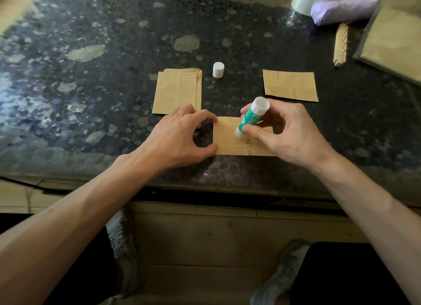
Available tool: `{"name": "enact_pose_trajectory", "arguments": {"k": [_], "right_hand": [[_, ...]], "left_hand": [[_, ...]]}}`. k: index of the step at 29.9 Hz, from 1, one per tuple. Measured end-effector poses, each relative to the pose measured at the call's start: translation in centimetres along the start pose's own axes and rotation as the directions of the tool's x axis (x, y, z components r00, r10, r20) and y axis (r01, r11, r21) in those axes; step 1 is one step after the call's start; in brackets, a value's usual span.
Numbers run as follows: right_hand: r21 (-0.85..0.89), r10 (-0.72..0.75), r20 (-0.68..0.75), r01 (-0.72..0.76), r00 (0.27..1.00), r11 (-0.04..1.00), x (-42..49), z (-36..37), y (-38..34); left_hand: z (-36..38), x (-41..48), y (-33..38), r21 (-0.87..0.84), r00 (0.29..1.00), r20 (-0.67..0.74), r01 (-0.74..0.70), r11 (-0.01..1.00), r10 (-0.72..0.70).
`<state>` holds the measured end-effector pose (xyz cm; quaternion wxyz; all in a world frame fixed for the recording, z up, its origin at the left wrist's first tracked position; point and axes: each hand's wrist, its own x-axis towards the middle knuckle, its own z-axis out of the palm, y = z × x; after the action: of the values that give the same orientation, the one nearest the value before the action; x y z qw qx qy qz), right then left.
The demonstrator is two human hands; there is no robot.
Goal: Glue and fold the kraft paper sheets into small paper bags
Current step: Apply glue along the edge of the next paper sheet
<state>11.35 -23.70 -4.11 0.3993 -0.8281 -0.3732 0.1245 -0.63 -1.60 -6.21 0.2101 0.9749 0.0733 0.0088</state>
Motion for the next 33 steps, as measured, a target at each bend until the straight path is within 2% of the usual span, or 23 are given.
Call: {"name": "enact_pose_trajectory", "arguments": {"k": [5, 12, 22, 28, 33], "right_hand": [[-0.039, -0.011, -0.029, 0.01, 1.0, 0.999, 0.2, 1.2, 0.2], [-0.069, -0.016, -0.065, 0.011, 0.998, 0.998, 0.3, 1.4, 0.4], [-0.078, 0.003, -0.119, -0.012, 0.993, 0.997, 0.4, 1.4, 0.1], [0.001, 0.0, -0.226, 0.001, 0.974, 1.0, 0.1, 0.7, -0.2], [-0.033, -0.017, -0.195, 0.011, 0.981, 0.999, 0.0, 1.0, -0.2]], "left_hand": [[0.1, 0.2, 0.3, 0.011, 1.0, -0.008, 0.013, 1.0, -0.013], [1.2, 0.2, 1.1, 0.065, 0.992, -0.112, 0.066, 0.996, -0.058], [0.5, 0.3, 0.7, 0.044, 0.998, -0.03, 0.057, 0.997, -0.056], [0.5, 0.4, 0.7, 0.038, 0.998, -0.024, 0.064, 0.997, -0.063], [0.5, 0.3, 0.6, 0.036, 0.998, -0.025, 0.062, 0.997, -0.061]]}}
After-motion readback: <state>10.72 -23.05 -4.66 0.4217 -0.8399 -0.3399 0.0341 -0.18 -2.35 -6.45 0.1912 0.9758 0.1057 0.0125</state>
